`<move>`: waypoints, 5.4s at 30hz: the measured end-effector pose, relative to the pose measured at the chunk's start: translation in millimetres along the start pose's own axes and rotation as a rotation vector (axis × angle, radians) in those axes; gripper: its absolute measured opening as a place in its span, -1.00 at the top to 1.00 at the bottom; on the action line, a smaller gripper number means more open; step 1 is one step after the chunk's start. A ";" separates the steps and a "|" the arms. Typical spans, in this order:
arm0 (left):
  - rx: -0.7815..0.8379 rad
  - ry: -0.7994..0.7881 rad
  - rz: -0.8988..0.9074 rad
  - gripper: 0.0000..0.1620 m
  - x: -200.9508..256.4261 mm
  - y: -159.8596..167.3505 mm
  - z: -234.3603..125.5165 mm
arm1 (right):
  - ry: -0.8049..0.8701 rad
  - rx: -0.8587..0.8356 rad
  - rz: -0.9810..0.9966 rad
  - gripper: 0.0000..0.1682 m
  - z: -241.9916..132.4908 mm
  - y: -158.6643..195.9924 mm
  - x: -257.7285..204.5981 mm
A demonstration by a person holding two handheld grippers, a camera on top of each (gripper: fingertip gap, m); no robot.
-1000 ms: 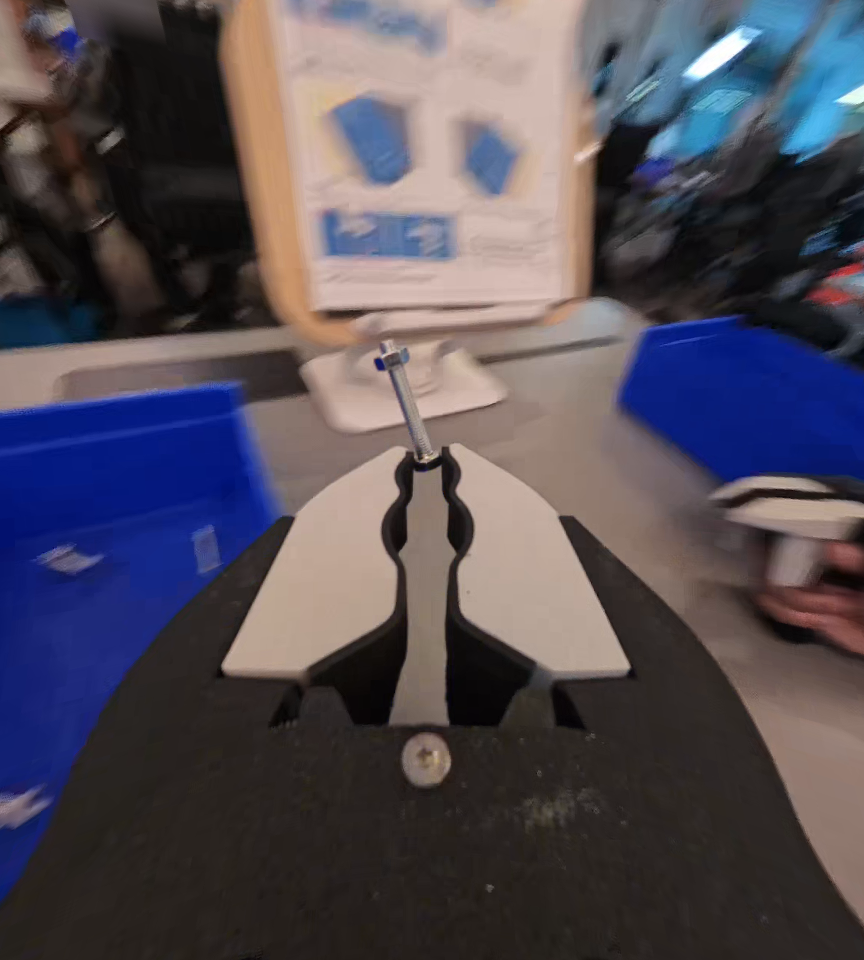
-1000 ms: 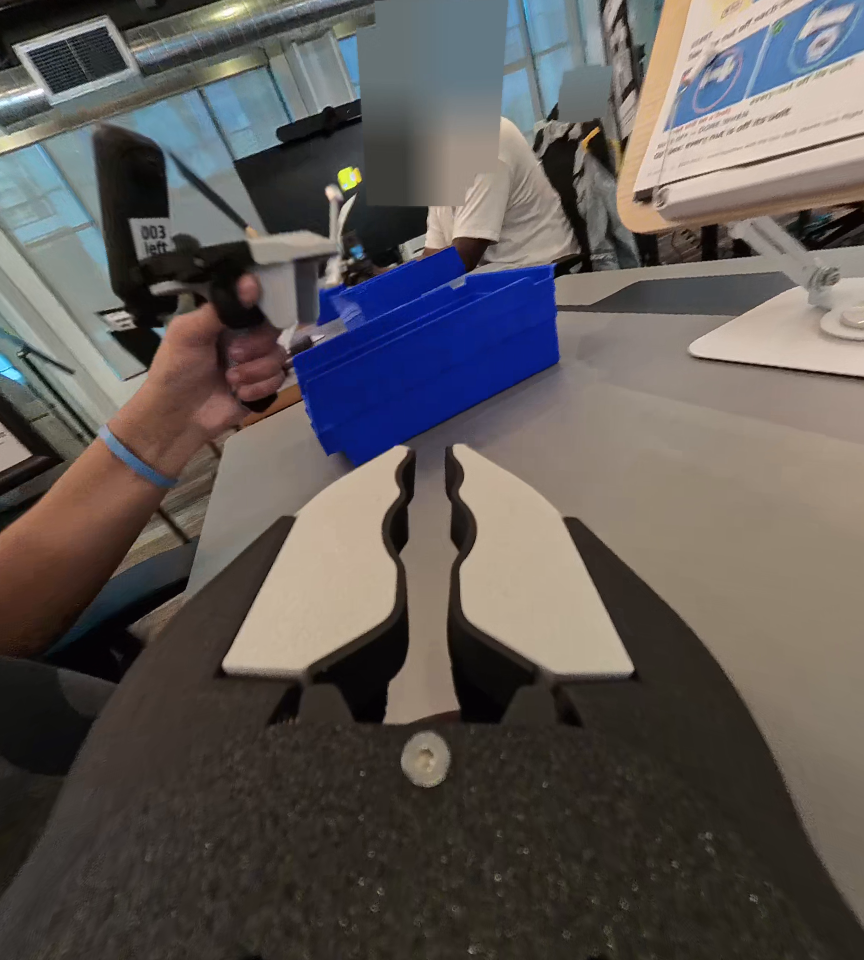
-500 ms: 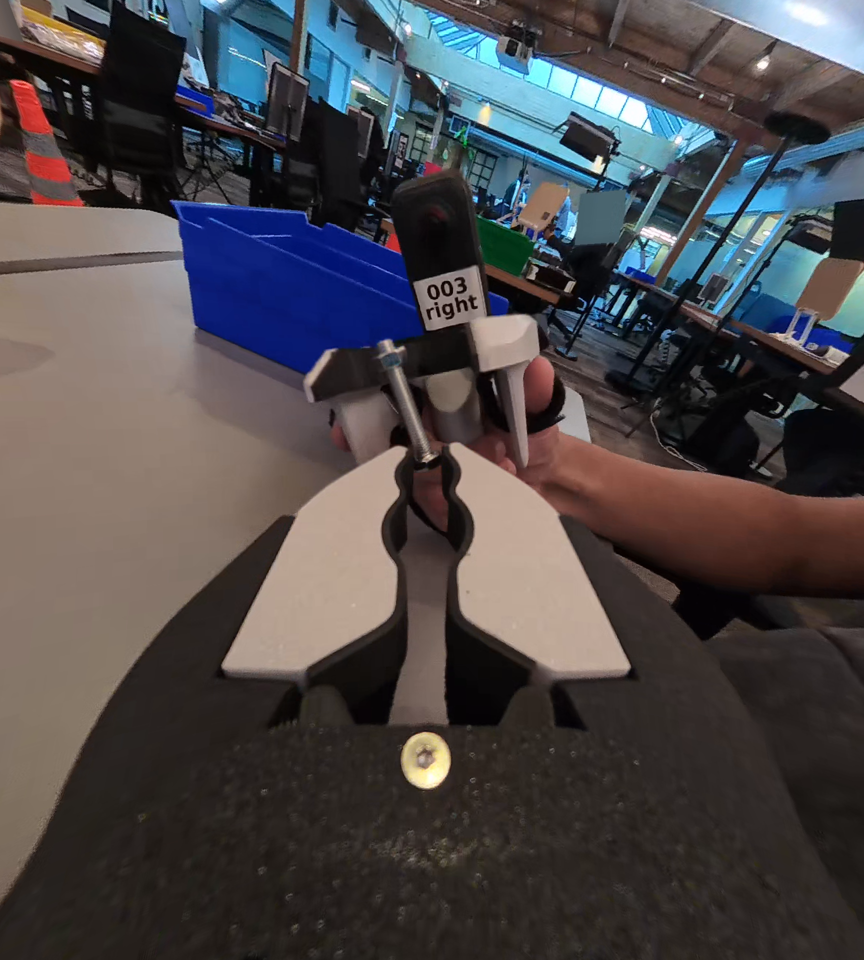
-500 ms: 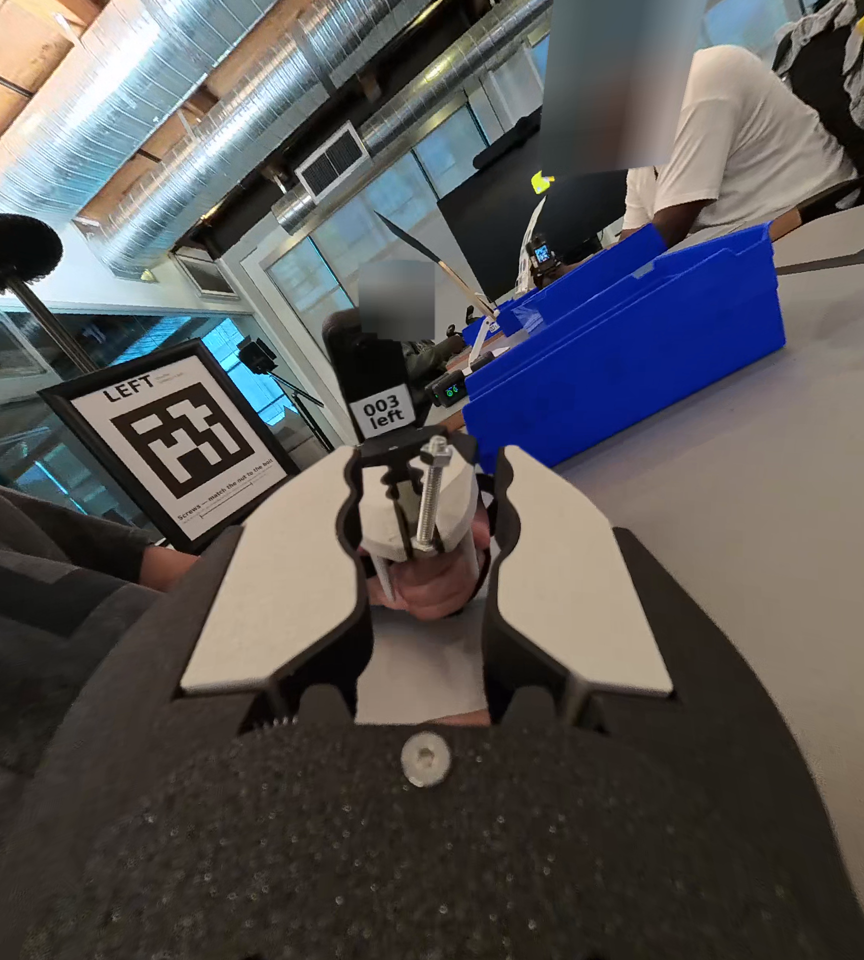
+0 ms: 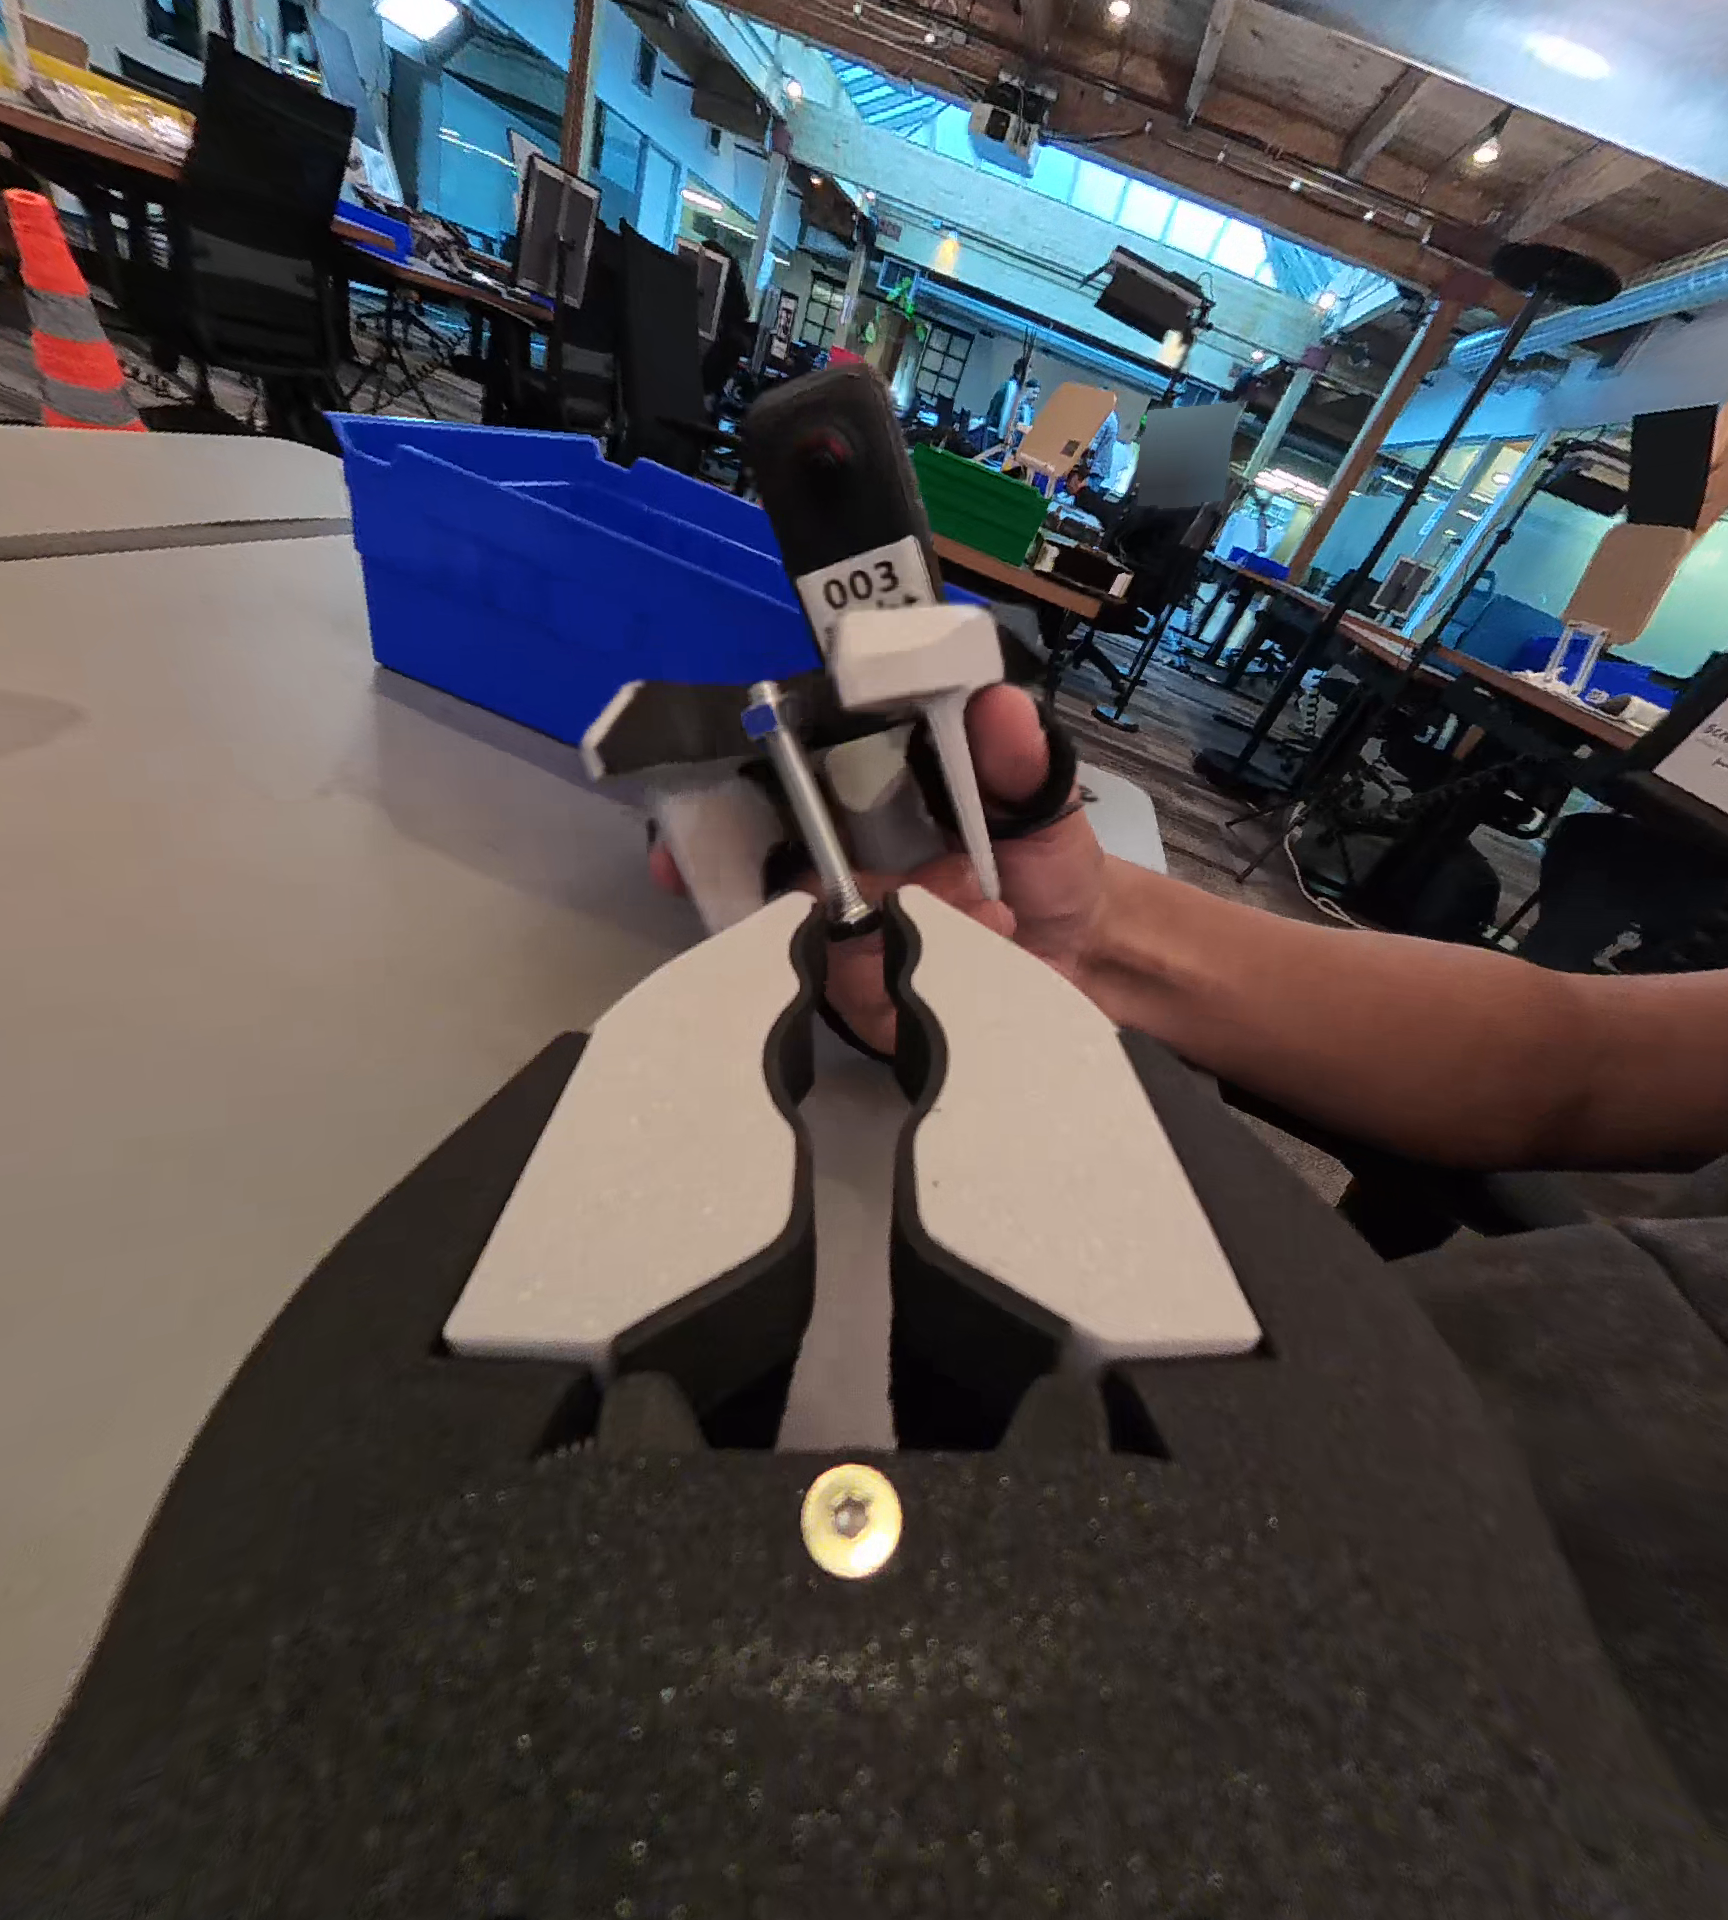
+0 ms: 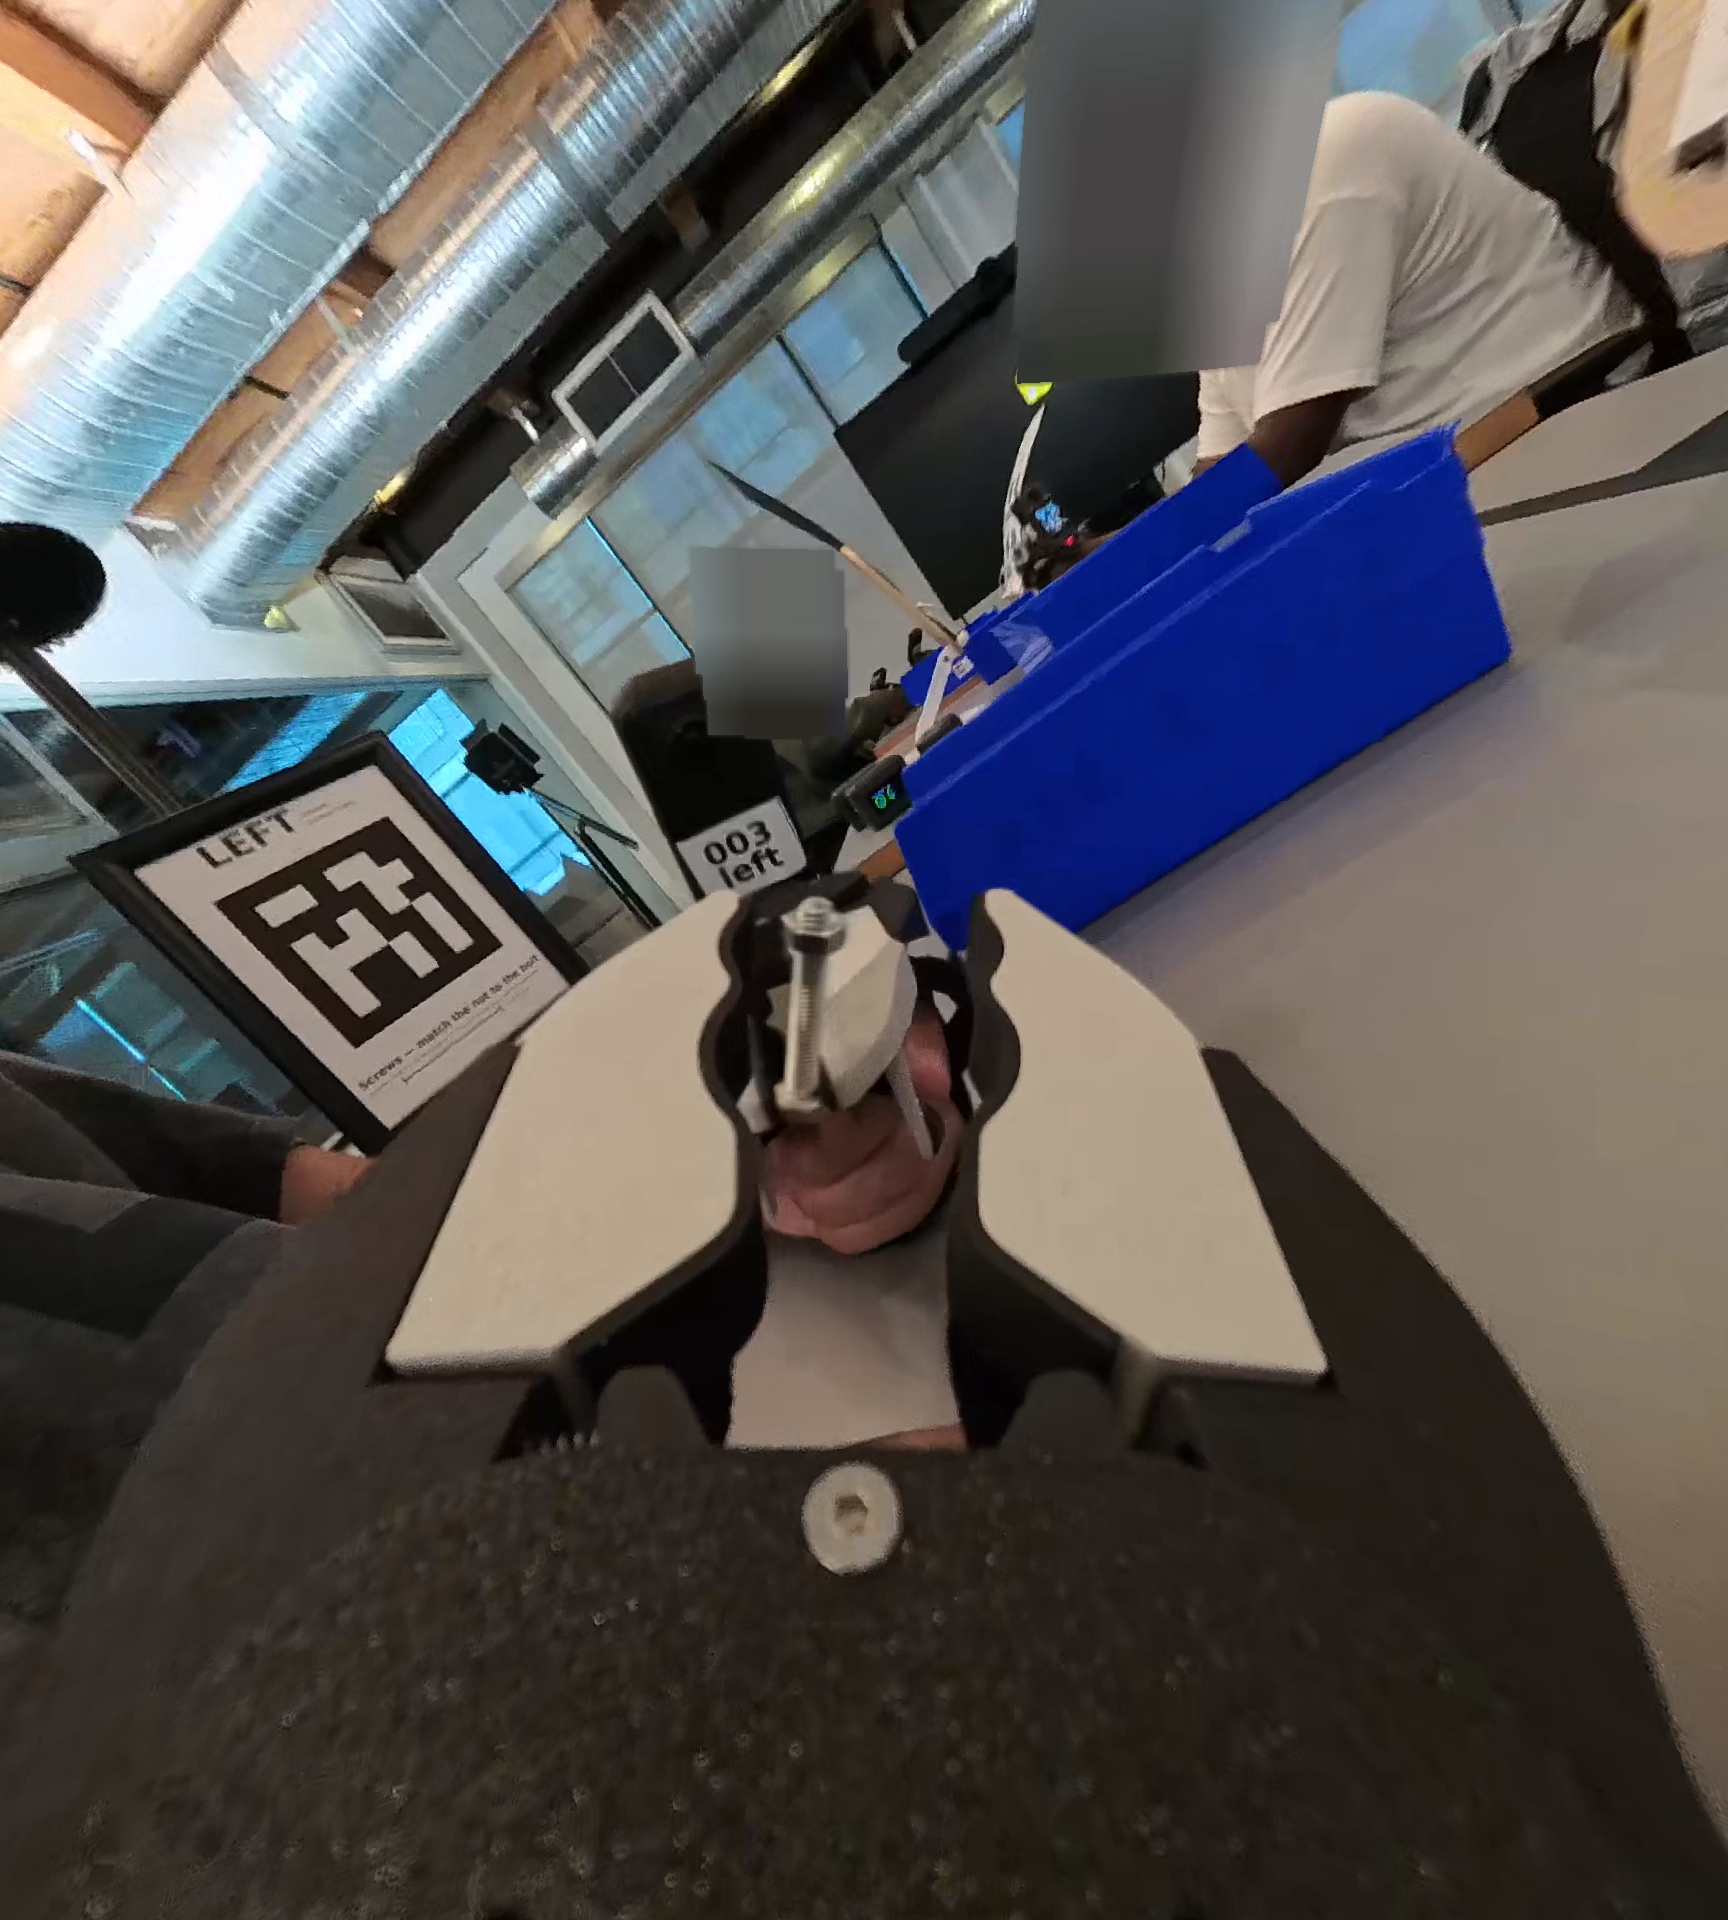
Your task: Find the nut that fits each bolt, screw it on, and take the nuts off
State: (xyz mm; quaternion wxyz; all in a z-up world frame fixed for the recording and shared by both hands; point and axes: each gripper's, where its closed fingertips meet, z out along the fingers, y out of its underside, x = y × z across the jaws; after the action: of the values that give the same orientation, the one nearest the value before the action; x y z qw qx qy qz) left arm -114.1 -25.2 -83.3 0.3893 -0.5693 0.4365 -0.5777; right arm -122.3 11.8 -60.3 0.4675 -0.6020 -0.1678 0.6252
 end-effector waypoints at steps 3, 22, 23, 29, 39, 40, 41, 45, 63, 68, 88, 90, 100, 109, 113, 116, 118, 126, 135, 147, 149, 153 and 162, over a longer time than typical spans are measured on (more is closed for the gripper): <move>0.018 0.023 -0.006 0.88 3.4 -3.7 -1.3 | 0.041 -0.015 -0.003 0.52 0.0 2.6 7.1; 0.110 0.063 -0.091 0.89 -2.4 -18.6 -16.0 | -0.022 0.053 0.089 0.56 -8.4 -8.2 3.9; 0.089 0.060 -0.085 0.89 -2.4 -15.0 -13.8 | -0.042 0.062 0.099 0.56 -7.5 -9.4 1.3; 0.093 0.084 -0.060 0.89 6.2 -17.0 -12.2 | -0.033 0.029 0.114 0.52 -3.0 -2.8 3.9; 0.037 0.082 -0.054 0.89 3.9 -8.4 -11.5 | -0.049 0.032 0.116 0.55 -2.8 -3.4 1.0; 0.037 0.088 -0.046 0.89 6.4 -9.1 -11.1 | -0.032 0.020 0.117 0.54 -2.6 -1.5 4.2; 0.047 0.090 -0.047 0.89 7.5 -11.0 -11.9 | -0.032 0.022 0.124 0.52 -3.3 -1.9 4.6; 0.118 0.092 -0.077 0.89 3.9 -23.5 -22.9 | -0.013 0.025 0.114 0.58 -7.3 -2.9 7.6; 0.056 0.089 -0.080 0.89 0.8 -13.3 -23.5 | -0.068 0.033 0.133 0.58 -5.2 -4.1 -0.9; 0.031 0.100 -0.050 0.89 7.0 -10.0 -18.5 | -0.035 -0.002 0.126 0.56 -1.8 2.8 3.8; 0.078 0.099 -0.071 0.89 2.6 -18.9 -31.0 | -0.039 -0.001 0.140 0.59 -4.2 2.1 4.6; 0.058 0.096 -0.072 0.89 1.8 -14.8 -28.9 | -0.050 -0.001 0.142 0.59 -3.6 2.0 3.1; -0.013 0.083 -0.044 0.89 3.2 -2.2 -20.5 | -0.149 0.005 0.177 0.83 -5.9 -0.6 -9.5; -0.015 0.084 -0.020 0.88 6.2 -2.7 -21.1 | -0.142 -0.040 0.221 0.60 -1.8 8.2 -7.3; -0.022 0.093 -0.020 0.88 7.6 -1.4 -20.5 | -0.170 -0.049 0.204 0.88 -0.8 9.4 -12.3; -0.018 0.123 -0.035 0.88 11.5 -1.8 -20.7 | -0.182 -0.021 0.181 0.88 -3.9 3.6 -15.5; -0.007 0.157 -0.062 0.88 15.0 -3.2 -21.4 | -0.194 -0.006 0.183 0.88 -6.2 0.5 -16.9; 0.017 0.074 -0.086 0.88 -3.9 -9.4 -34.8 | 0.080 -0.111 -0.140 0.88 -13.1 5.9 0.2; -0.106 -0.595 0.128 0.88 -86.1 3.3 -67.5 | 0.703 -0.337 -0.603 0.88 -35.3 -13.1 23.9; -0.221 -0.489 0.252 0.88 -63.7 20.3 -31.1 | 1.342 -0.745 -0.337 0.88 -299.3 -94.1 18.8; -0.213 -0.492 0.237 0.88 -65.2 19.2 -32.0 | 1.311 -0.982 -0.135 0.88 -334.0 -65.6 33.1; -0.171 -0.489 0.208 0.88 -65.8 13.9 -35.9 | 1.286 -1.437 0.053 0.88 -380.7 -29.2 43.1; -0.180 -0.458 0.199 0.88 -63.4 15.8 -34.0 | 1.268 -1.655 0.176 0.87 -402.5 -6.0 65.9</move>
State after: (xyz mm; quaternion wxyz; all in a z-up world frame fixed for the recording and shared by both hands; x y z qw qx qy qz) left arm -145.7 31.9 -117.4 0.4808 -0.6717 0.4405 -0.3515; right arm 256.9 -75.4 -183.0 -0.1355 -0.9617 -0.2230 -0.0834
